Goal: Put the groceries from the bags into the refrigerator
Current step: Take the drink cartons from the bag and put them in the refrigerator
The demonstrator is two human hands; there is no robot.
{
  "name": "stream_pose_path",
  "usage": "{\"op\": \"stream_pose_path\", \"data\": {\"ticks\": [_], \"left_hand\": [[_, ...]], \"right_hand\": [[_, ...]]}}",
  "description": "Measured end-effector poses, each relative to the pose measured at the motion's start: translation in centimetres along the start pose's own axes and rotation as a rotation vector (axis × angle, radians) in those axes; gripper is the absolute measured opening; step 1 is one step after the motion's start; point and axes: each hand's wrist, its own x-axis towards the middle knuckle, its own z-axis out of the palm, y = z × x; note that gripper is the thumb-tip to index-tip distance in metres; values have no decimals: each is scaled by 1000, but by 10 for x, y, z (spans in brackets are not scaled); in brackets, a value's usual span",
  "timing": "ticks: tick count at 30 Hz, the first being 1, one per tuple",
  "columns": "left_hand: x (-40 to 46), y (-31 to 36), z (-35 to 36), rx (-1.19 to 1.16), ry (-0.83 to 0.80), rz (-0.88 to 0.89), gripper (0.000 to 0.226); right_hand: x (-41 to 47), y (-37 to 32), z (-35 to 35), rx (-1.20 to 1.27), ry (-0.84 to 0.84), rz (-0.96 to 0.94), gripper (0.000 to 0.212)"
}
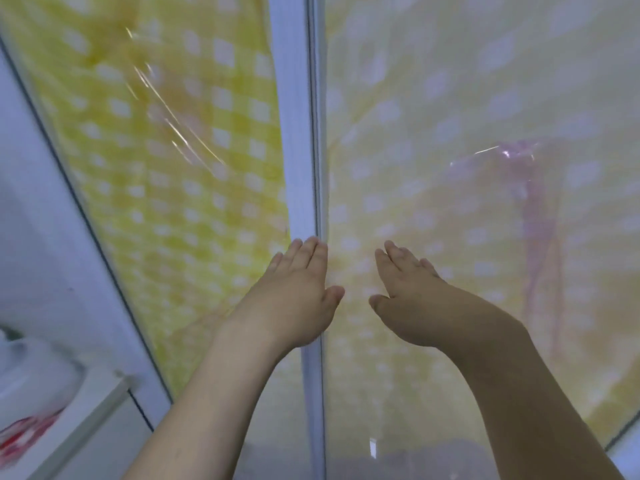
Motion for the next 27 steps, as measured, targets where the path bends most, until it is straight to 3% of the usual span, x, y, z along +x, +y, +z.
{"op": "stream_pose_path", "data": {"ticks": [12, 27], "left_hand": [[-98, -148, -28, -6, 53, -357, 70], [-285, -287, -58, -5, 105, -822, 67]], "right_hand": [[35, -168, 32, -40, -18, -327, 67], [12, -389, 89, -37, -142, -765, 66]]}}
